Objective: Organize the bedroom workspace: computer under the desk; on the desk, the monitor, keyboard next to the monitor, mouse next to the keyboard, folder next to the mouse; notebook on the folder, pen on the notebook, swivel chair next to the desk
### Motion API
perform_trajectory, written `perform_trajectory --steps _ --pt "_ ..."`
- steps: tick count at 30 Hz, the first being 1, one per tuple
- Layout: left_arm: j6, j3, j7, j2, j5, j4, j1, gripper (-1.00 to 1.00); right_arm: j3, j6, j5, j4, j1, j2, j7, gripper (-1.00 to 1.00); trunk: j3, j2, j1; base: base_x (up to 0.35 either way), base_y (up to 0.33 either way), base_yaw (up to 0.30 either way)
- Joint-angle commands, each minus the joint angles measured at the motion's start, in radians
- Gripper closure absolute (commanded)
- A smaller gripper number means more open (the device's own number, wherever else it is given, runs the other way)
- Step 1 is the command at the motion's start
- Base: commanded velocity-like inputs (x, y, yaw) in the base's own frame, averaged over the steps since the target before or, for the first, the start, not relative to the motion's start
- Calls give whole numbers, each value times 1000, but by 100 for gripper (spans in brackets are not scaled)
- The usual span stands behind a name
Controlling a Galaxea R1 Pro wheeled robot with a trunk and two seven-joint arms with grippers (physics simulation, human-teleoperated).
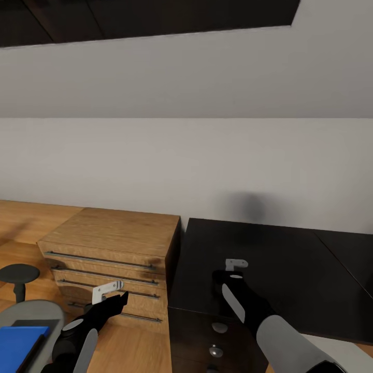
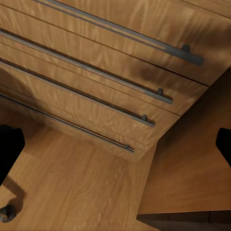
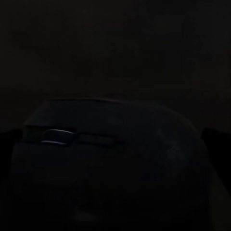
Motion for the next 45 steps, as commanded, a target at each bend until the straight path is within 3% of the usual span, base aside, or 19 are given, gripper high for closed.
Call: perform_trajectory --steps 1,4,10,17,29,35,45 --pt "6 1 7 1 9 1 -1 -100 21 1 -3 -6 -1 8 -11 100 -1 -1 0 0 0 0" --pt "6 1 7 1 9 2 -1 -100 27 1 -3 -6 -1 9 -11 100 -1 -1 0 0 0 0" --pt "4 0 7 0 8 8 -1 -100 83 2 -3 -11 -1 10 -11 100 -1 -1 0 0 0 0" --pt "2 -2 7 -1 6 20 -1 -100 90 4 -3 -23 -1 20 -14 100 -1 -1 0 -9 0 0" --pt "2 -2 8 -1 5 22 -1 -100 95 21 -4 -23 -1 28 -11 100 -1 -1 0 -277 89 0" --pt "2 -2 9 -1 3 22 -1 -100 155 24 -5 -23 -1 39 -8 100 -1 -1 0 -142 289 0" --pt "3 -4 7 -1 4 22 -1 -100 166 23 -6 -23 -1 40 -7 100 -1 -1 0 -15 105 0"
